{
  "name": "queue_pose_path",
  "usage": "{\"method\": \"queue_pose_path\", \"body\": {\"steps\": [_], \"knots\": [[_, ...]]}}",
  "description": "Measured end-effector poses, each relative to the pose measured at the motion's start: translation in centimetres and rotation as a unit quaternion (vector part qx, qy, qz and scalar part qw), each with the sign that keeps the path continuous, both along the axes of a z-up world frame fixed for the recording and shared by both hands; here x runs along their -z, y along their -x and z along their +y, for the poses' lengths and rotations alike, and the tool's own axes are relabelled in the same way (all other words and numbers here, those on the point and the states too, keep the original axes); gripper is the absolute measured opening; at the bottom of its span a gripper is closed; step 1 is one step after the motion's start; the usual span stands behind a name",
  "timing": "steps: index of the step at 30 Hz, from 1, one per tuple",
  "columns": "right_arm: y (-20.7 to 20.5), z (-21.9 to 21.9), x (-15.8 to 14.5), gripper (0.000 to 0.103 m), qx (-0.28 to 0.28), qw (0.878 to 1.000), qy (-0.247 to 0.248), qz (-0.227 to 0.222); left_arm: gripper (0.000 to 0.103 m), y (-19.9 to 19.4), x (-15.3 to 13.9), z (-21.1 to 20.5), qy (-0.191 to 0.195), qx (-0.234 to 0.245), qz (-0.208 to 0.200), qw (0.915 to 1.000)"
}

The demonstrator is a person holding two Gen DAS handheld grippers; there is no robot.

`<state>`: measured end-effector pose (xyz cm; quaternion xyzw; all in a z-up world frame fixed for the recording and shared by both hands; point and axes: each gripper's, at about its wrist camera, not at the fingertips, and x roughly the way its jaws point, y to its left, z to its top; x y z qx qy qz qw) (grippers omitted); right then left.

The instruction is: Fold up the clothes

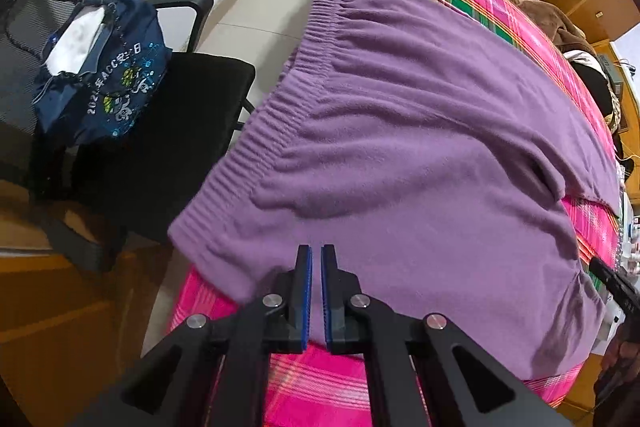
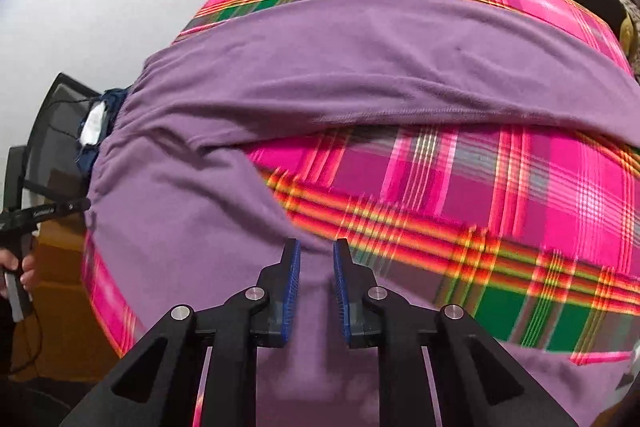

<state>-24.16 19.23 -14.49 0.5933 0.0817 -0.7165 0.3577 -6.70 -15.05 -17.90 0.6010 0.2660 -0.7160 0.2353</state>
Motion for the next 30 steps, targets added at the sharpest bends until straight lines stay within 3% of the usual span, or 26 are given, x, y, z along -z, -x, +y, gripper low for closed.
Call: {"method": "queue_pose_path", "body": {"steps": [8,14,22,30], "knots": [[-4.2,0.0,2.6,0.018,-0.066,0.997,0.001,-0.034,0.004,-0.7,0.9,3.6,-0.014,-0.002,-0.017,0.9997],[-5.2,-0.7,2.8,0.019,-0.079,0.997,-0.009,-0.026,0.004,-0.3,0.7,3.7,-0.020,0.003,-0.006,0.9998],[-6.3,-2.9,3.1,0.018,-0.050,0.997,-0.054,0.000,0.004,3.0,0.9,2.0,-0.008,0.067,0.011,0.9977],[-7.7,-3.9,3.1,0.024,0.018,0.996,-0.078,0.029,0.004,5.7,2.2,-0.1,0.005,0.153,0.017,0.9881]]}}
